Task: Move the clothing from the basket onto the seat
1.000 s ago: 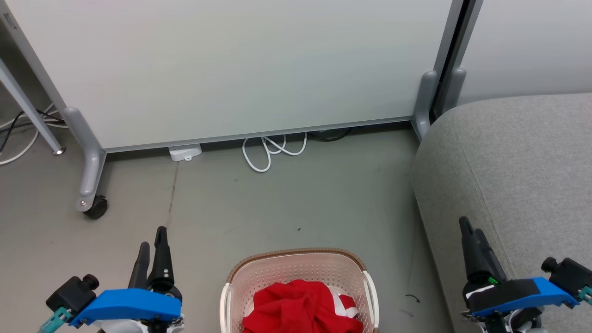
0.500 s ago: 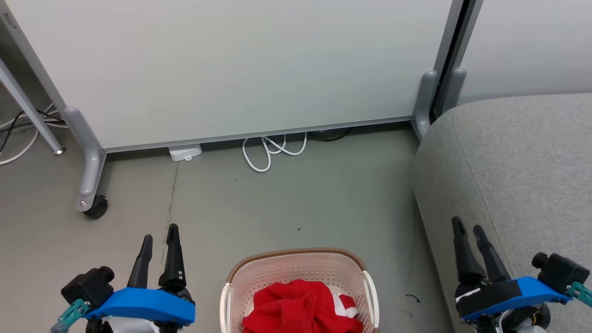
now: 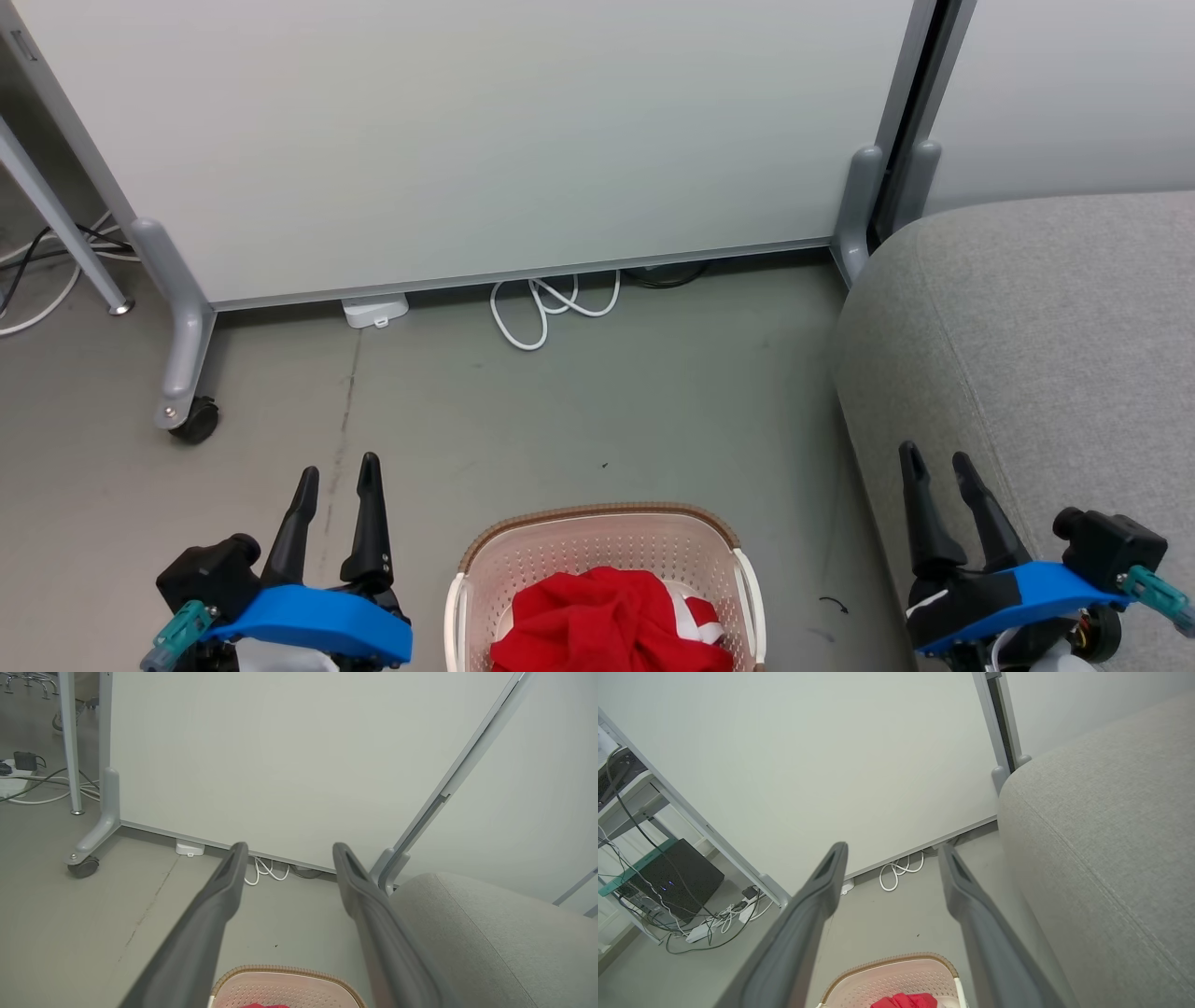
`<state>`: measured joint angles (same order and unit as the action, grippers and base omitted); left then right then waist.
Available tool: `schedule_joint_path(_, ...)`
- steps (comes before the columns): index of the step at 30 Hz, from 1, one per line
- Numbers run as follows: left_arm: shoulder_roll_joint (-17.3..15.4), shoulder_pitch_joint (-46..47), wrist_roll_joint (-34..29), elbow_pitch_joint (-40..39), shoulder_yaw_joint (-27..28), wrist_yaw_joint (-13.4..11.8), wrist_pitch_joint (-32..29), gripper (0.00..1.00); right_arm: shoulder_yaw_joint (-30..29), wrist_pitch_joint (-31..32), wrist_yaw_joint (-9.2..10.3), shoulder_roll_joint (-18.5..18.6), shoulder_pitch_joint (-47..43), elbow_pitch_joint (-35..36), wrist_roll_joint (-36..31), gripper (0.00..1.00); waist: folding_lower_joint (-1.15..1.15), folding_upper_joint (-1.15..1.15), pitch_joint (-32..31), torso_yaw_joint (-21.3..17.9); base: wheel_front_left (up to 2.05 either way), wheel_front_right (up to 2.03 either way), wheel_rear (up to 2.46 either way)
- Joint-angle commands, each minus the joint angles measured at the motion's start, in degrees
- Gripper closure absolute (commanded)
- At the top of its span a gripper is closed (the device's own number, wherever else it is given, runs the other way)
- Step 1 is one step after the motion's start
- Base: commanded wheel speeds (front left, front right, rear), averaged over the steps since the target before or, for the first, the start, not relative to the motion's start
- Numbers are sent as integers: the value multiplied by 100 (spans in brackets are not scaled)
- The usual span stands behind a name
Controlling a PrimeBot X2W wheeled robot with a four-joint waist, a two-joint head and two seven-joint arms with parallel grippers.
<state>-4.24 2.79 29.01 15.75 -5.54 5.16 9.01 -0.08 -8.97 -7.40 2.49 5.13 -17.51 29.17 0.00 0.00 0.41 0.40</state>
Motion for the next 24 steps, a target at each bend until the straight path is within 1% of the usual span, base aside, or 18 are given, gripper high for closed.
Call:
schedule_joint_path(1,-44,61,-209,-26,-17,22,66,0,18,-71,-9,43,137,11,-217,0,0,0,-5,-3,0,0,0)
schedule_joint_path(8,-39,44,-552,38,-41,26,161,0,27,-137,-10,45,135,-30,-629,0,0,0,-16,-8,0,0,0)
schedule_joint_path(24,44,72,-968,225,8,39,350,0,1,-223,-12,48,122,-80,-1379,0,0,0,-24,22,0,0,0)
